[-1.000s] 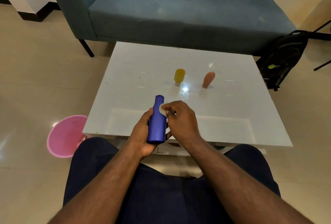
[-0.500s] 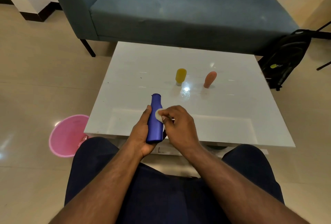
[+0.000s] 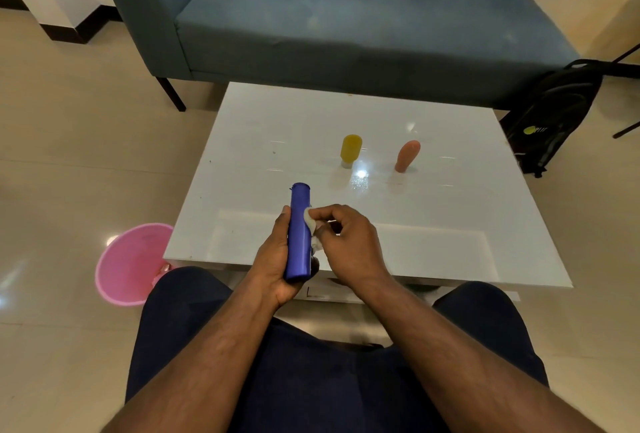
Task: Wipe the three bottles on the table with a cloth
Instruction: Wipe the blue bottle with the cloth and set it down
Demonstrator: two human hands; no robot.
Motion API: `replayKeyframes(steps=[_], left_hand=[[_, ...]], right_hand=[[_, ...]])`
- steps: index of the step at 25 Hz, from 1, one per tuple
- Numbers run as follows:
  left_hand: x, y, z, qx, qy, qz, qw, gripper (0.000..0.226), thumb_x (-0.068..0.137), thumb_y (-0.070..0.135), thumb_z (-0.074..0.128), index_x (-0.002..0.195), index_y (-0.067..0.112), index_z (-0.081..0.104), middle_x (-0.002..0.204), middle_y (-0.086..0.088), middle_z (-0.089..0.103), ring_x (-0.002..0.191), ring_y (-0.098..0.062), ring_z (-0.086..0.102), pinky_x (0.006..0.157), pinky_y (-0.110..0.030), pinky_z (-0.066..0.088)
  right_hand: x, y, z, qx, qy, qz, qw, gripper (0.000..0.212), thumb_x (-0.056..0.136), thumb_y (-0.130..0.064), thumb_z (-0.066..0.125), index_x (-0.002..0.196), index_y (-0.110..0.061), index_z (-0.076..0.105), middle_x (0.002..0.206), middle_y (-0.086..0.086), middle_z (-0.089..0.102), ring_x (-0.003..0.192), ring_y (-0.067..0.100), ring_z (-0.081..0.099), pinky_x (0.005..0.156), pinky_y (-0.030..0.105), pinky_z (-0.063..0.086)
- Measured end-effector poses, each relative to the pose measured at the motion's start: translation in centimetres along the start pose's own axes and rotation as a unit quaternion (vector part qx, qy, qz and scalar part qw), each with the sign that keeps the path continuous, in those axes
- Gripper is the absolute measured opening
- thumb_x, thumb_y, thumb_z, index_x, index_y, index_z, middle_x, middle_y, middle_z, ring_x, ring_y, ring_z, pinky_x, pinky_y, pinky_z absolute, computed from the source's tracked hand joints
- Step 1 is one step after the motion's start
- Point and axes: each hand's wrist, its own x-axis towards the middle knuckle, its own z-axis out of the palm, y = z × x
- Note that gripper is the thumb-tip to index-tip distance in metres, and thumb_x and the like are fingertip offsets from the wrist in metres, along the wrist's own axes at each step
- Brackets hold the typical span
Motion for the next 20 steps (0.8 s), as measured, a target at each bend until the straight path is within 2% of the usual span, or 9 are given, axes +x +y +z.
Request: replayKeyframes(steps=[3,6,8,10,11,14,16,18,20], left_hand=[[-0.1,-0.1,0.2,0.020,-0.005,0.003,1.000,0.049,0.092,0.057,0.060,0.110,0.012,0.064,0.073,-0.008,0.064,0.060,-0.017,0.059,0.057,-0.031,0.051],[-0.7,-0.4,0.5,0.061,-0.007,0.009,0.998,0.051,0.089,0.057,0.061,0.112,0.011,0.062,0.075,-0.008,0.066,0.061,-0.018,0.061,0.055,-0.031,0.054],[-0.8,-0.3,0.4,0.041,-0.019,0.001,0.999,0.057,0.085,0.057,0.066,0.117,0.009,0.063,0.085,-0.011,0.067,0.070,-0.021,0.064,0.065,-0.034,0.058],[-0.3,0.0,0.1,-0.026,-0.030,-0.013,0.999,0.062,0.085,0.055,0.070,0.124,0.008,0.065,0.102,-0.015,0.069,0.089,-0.025,0.067,0.085,-0.040,0.058],[-0.1,0.2,0.0,-0.059,-0.029,-0.019,0.998,0.060,0.087,0.054,0.069,0.126,0.008,0.065,0.105,-0.014,0.072,0.093,-0.026,0.070,0.087,-0.040,0.059],[0.6,0.5,-0.4,-0.128,-0.008,-0.038,0.991,0.053,0.092,0.048,0.066,0.125,0.006,0.065,0.095,-0.011,0.076,0.078,-0.024,0.076,0.064,-0.035,0.063],[0.7,0.4,-0.6,-0.145,0.010,-0.050,0.988,0.054,0.093,0.046,0.065,0.126,0.004,0.062,0.092,-0.014,0.073,0.076,-0.025,0.074,0.061,-0.037,0.064],[0.7,0.3,-0.6,-0.137,0.035,-0.042,0.989,0.052,0.097,0.045,0.061,0.128,0.004,0.059,0.089,-0.015,0.069,0.075,-0.024,0.069,0.063,-0.035,0.062],[0.8,0.4,-0.6,-0.134,0.049,-0.028,0.989,0.045,0.101,0.040,0.055,0.128,0.004,0.058,0.086,-0.015,0.069,0.070,-0.025,0.069,0.058,-0.033,0.061]], right_hand=[[1.1,-0.3,-0.6,-0.013,0.004,-0.017,1.000,0.009,0.091,-0.027,0.062,0.095,-0.027,0.070,0.097,-0.014,0.066,0.084,0.001,0.061,0.076,0.024,0.053],[3.3,-1.0,-1.0,-0.039,0.029,-0.023,0.999,0.010,0.091,-0.024,0.061,0.095,-0.025,0.070,0.099,-0.012,0.065,0.086,0.005,0.060,0.082,0.033,0.055],[2.9,-1.1,-0.5,-0.050,-0.001,-0.011,0.999,0.012,0.093,-0.026,0.060,0.098,-0.024,0.070,0.101,-0.010,0.063,0.088,0.005,0.059,0.084,0.033,0.054],[0.9,-1.1,0.2,-0.054,-0.031,-0.001,0.998,0.014,0.093,-0.029,0.059,0.100,-0.025,0.070,0.101,-0.009,0.062,0.087,0.004,0.059,0.082,0.030,0.054],[-0.2,-1.0,0.4,-0.056,-0.037,-0.007,0.998,0.014,0.093,-0.028,0.059,0.100,-0.025,0.070,0.100,-0.009,0.062,0.088,0.003,0.058,0.082,0.027,0.053],[-2.3,-0.8,0.7,-0.088,-0.055,-0.034,0.994,0.017,0.094,-0.020,0.058,0.105,-0.024,0.070,0.104,-0.011,0.062,0.096,0.001,0.055,0.087,0.016,0.044],[-2.5,-0.7,0.5,-0.090,-0.060,-0.038,0.993,0.020,0.094,-0.017,0.057,0.106,-0.026,0.070,0.106,-0.012,0.063,0.101,-0.001,0.054,0.089,0.015,0.042],[-2.2,-0.6,0.3,-0.092,-0.048,-0.044,0.994,0.018,0.093,-0.017,0.058,0.102,-0.026,0.070,0.101,-0.013,0.063,0.095,-0.002,0.056,0.084,0.011,0.042],[-1.7,-0.5,0.2,-0.097,-0.030,-0.061,0.993,0.017,0.093,-0.014,0.058,0.099,-0.024,0.070,0.097,-0.013,0.062,0.090,-0.002,0.056,0.079,0.009,0.042]])
